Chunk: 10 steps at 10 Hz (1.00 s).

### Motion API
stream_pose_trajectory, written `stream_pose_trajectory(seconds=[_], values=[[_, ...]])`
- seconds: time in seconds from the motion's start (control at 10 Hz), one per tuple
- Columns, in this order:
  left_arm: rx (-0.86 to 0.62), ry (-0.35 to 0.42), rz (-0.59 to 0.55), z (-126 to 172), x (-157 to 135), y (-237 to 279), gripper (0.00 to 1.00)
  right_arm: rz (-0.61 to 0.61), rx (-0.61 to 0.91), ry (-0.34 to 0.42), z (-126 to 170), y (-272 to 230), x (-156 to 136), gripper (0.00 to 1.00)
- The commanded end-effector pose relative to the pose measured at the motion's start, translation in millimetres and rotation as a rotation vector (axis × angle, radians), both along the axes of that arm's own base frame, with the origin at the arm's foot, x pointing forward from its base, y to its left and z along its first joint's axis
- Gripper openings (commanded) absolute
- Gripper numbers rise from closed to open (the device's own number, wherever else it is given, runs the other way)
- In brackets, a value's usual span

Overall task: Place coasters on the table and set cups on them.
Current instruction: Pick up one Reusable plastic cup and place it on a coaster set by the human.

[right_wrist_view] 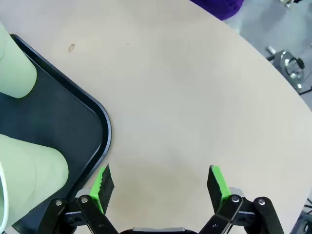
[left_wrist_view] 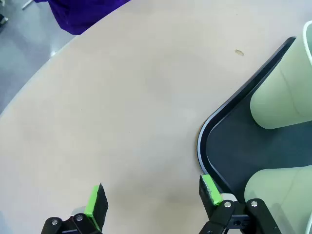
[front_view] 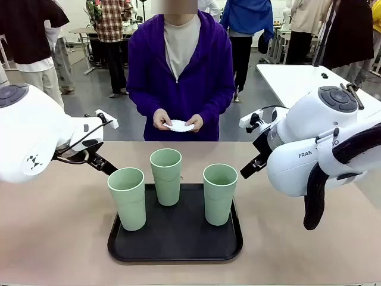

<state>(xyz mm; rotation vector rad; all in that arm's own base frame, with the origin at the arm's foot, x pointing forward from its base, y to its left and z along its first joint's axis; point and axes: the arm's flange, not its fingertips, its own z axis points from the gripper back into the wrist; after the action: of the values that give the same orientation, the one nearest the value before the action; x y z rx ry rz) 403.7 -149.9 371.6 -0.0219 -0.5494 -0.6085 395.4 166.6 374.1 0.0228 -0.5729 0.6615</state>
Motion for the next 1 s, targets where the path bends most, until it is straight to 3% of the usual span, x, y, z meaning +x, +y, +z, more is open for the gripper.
stream_pose_trajectory(seconds=[0.0, 0.9], values=[[0.000, 0.000, 0.000, 0.0, 0.0, -0.1, 1.00, 0.000, 0.000, 0.000, 0.0, 0.0, 0.0, 1.00], [0.000, 0.000, 0.000, 0.0, 0.0, -0.1, 1.00, 0.000, 0.000, 0.000, 0.0, 0.0, 0.0, 1.00]])
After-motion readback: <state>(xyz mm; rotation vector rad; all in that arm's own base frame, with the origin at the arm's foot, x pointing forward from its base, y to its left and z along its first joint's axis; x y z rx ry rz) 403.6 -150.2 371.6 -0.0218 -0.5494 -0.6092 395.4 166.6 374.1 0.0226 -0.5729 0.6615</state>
